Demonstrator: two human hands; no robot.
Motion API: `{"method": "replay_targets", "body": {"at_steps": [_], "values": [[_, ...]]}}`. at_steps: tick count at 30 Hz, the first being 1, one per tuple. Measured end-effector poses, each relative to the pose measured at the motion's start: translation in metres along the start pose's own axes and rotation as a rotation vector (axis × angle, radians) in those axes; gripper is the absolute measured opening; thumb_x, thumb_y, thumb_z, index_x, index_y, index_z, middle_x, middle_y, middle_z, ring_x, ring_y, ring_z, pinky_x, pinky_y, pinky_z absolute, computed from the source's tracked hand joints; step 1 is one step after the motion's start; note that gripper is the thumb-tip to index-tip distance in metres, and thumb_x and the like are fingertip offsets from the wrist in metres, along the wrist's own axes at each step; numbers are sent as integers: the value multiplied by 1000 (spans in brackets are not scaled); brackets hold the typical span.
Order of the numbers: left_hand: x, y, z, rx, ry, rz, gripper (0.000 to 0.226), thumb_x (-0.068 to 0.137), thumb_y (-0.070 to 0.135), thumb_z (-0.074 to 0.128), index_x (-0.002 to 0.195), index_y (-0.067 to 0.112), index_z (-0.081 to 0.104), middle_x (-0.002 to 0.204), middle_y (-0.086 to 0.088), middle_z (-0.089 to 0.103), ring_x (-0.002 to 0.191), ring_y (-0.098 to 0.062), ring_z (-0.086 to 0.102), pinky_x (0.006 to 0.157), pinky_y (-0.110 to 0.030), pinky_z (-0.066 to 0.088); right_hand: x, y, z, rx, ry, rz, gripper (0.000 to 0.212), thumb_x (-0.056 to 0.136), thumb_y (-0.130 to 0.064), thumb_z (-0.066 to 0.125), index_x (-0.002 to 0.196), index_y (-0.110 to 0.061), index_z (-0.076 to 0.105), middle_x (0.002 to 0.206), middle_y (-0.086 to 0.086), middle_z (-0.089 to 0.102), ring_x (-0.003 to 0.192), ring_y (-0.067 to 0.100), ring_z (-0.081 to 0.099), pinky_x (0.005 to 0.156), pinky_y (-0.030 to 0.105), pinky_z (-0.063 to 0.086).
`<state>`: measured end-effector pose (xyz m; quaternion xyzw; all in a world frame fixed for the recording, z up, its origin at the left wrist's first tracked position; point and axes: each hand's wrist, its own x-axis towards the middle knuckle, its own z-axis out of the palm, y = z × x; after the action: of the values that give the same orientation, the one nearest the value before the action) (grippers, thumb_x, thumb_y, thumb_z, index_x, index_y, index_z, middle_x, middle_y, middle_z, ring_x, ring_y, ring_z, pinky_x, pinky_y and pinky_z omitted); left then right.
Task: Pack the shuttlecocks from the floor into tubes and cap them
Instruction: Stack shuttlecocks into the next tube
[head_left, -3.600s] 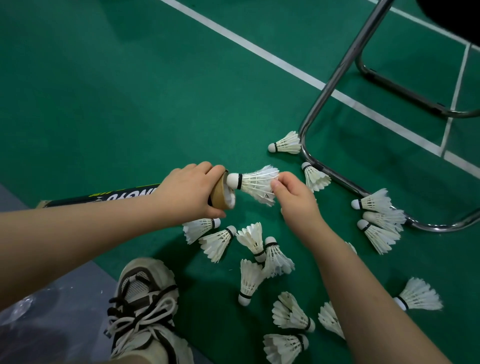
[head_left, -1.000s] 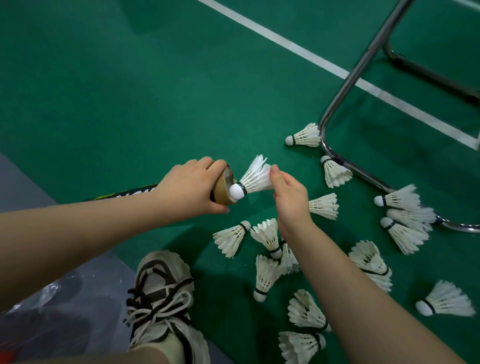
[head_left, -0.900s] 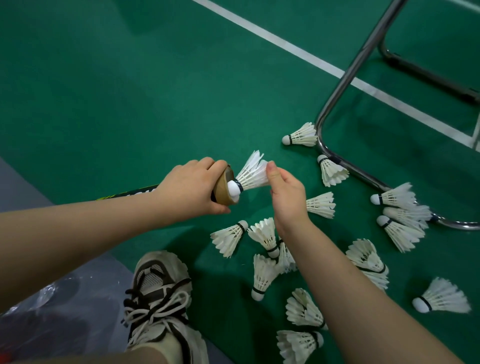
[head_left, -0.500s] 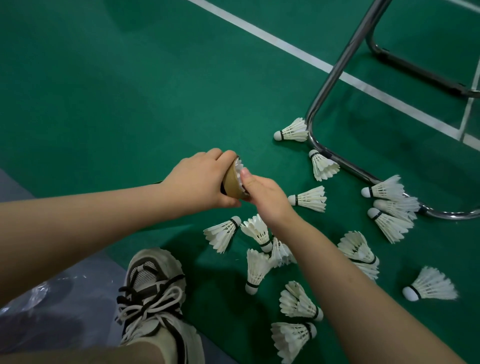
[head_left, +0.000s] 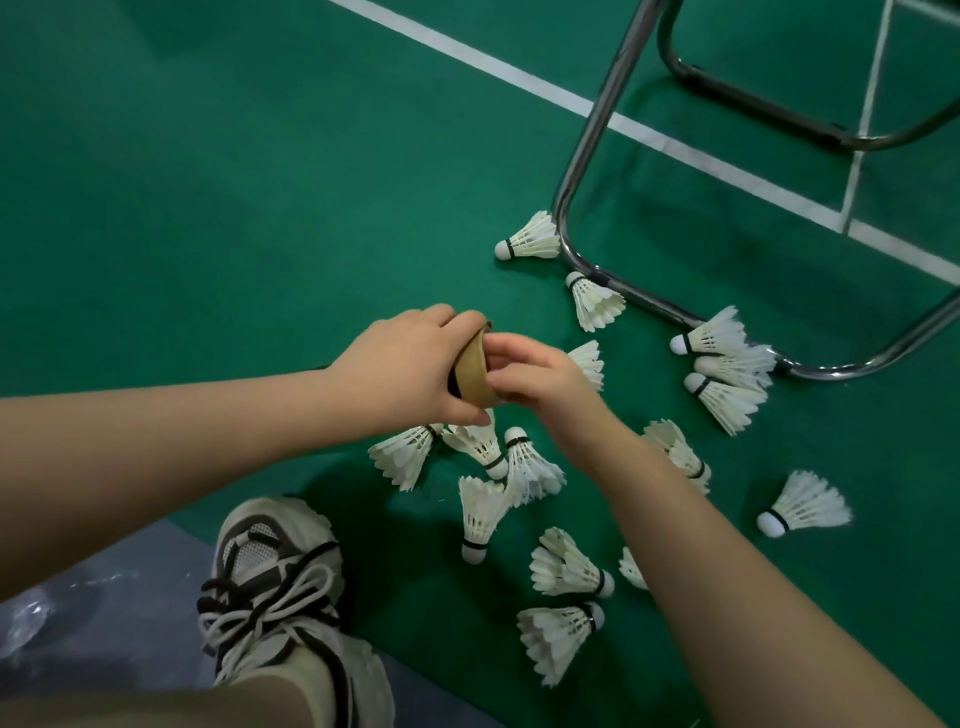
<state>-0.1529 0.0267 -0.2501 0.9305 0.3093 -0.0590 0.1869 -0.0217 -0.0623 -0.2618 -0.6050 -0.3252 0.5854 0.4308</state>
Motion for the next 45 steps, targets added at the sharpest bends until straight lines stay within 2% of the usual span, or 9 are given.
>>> {"method": "replay_targets", "body": {"at_steps": [2,5,10,16,25,30,35,40,45], "values": [[2,-1,0,12,0,-6,80,62,65,67,125,25,41,106,1,52,96,-22,53,79,-39,48,-7,10,-12,59,198,-30,26,66,-19,57,90,-23,66,89,0,67,81,8,60,73,17,46],[1,1,4,33,-15,-1,84,63,66,66,130,24,37,110,0,52,99,-22,52,81,-39,48,-19,33,-26,-43,397,113,11,86,-18,57,90,-23,65,82,-2,68,75,9,60,73,25,42],[3,4,5,38,-20,-2,84,64,66,66,130,24,36,111,1,51,100,-22,52,81,-39,49,-38,81,-29,-234,370,428,11,94,-25,47,95,-21,57,80,1,69,72,13,63,61,24,40],[5,7,6,60,-16,-2,85,64,66,66,131,24,35,112,1,51,100,-22,51,82,-40,48,-36,109,-21,-278,405,584,25,92,-36,44,79,-17,54,79,3,70,75,19,65,76,35,49],[10,10,11,77,-49,2,84,66,67,65,132,24,35,112,1,51,98,-21,52,80,-38,49,-21,117,-18,42,459,718,38,86,-50,55,82,-12,60,81,4,66,72,18,58,63,27,42],[14,12,14,80,-55,10,84,65,66,66,131,23,36,111,0,51,98,-22,52,80,-38,48,-14,121,-18,5,576,614,25,81,-26,64,60,-15,56,70,8,61,72,24,52,66,31,40],[14,12,15,87,-61,6,84,65,68,64,130,23,36,110,0,51,97,-21,52,79,-39,48,-21,104,-23,80,690,415,24,89,-19,55,65,-21,57,71,-1,60,71,17,52,67,30,40],[15,13,16,90,-66,5,83,65,67,65,130,24,36,109,1,51,96,-21,52,78,-37,48,-33,80,-31,182,840,65,31,83,-3,50,58,-15,37,56,-2,32,54,12,24,52,27,21],[15,15,16,93,-79,19,82,64,67,66,128,24,37,107,1,51,94,-20,52,77,-38,49,-33,60,-36,161,715,-156,17,70,-8,50,56,-2,42,55,3,33,55,14,27,49,24,23]]}}
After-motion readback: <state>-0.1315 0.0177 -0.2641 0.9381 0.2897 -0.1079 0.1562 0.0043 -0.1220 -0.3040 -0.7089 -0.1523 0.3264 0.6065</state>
